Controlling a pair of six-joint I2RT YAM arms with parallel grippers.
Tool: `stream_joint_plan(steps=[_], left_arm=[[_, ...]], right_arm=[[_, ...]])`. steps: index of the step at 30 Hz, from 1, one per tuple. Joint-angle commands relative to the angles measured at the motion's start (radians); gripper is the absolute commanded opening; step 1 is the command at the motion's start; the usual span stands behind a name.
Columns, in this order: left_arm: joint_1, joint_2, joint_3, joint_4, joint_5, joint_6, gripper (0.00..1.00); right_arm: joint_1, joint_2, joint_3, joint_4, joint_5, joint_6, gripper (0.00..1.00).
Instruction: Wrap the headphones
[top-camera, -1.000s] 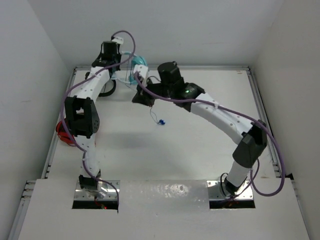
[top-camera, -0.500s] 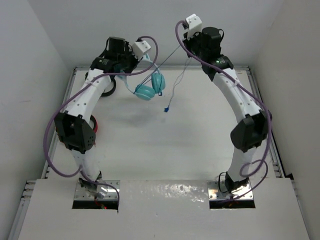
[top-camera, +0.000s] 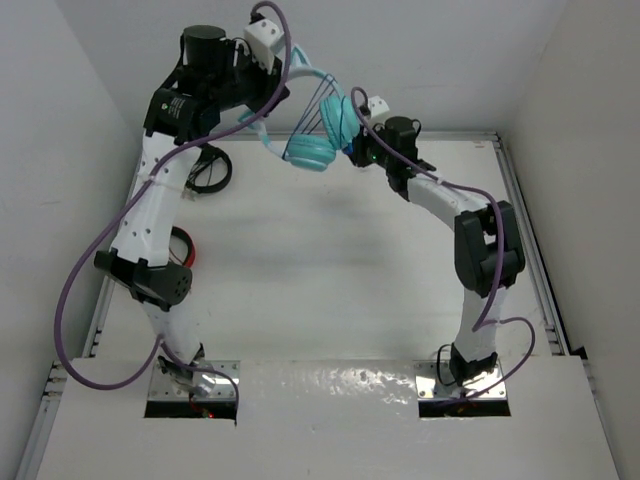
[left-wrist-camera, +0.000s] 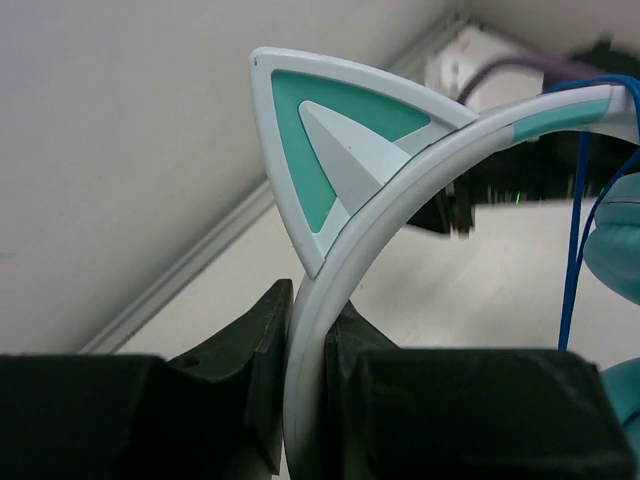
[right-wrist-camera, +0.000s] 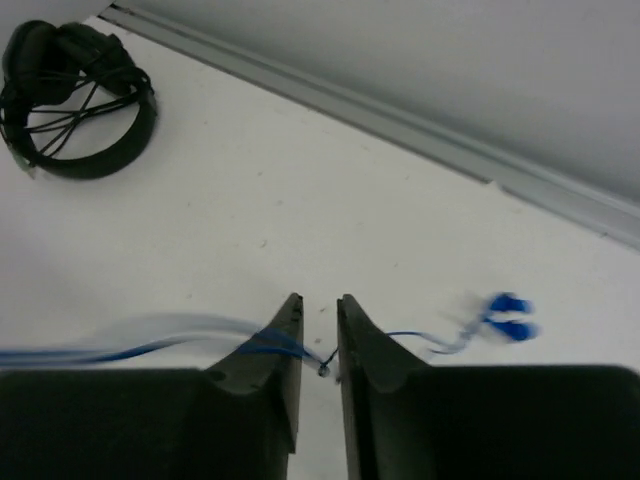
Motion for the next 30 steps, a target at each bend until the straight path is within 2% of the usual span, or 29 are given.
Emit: stream_joint_plan(steps=[1,3,6,13,15,20,21,23,25,27,30], left_arm=[[-0.034,-0.002,0.057,0.143,-0.038,-0.155,0.00],[-0.051,0.001,0.048,0.166,-0.053,-0.164,0.00],[-0.051,0.007,0.046,0.205,-0.072,-0.184,0.00],[-0.051,0.015,0.079,0.156,-0.196,-0.177,0.00],[-0.050,0.016,0.096,0.154,-0.208,-0.201,0.00],[-0.042,0.024,0.143,0.162,-0.173,-0.278,0.00],[-0.040,0.024,0.134,0.177,-0.169,-0.295,0.00],[-0.042,0.021,0.111,0.188,-0.188,-0.303,0.00],[-0.039,0.016,0.109,0.194,-0.233,-0.306,0.00],[-0.030,0.012,0.108,0.201,-0.254,-0.322,0.00],[0.059,0.033,0.135,0.206,-0.264,-0.410,0.00]], right_arm=[[0.011,-0.034,-0.063,0.315,-0.047,0.115,0.22],[0.024,-0.006,-0.053,0.339,-0.019,0.124,0.28],[0.044,0.058,-0.011,0.345,-0.071,0.166,0.34],[0.134,0.016,-0.179,0.460,-0.039,0.206,0.34],[0.142,0.028,-0.185,0.467,-0.014,0.226,0.33],[0.174,0.127,-0.158,0.546,0.046,0.275,0.37],[0.176,0.149,-0.118,0.572,0.050,0.316,0.36],[0.174,0.196,-0.080,0.572,0.081,0.342,0.26],[0.174,0.209,-0.055,0.553,0.095,0.335,0.16],[0.174,0.209,-0.061,0.517,0.093,0.316,0.11],[0.176,0.174,-0.122,0.484,0.032,0.299,0.00]])
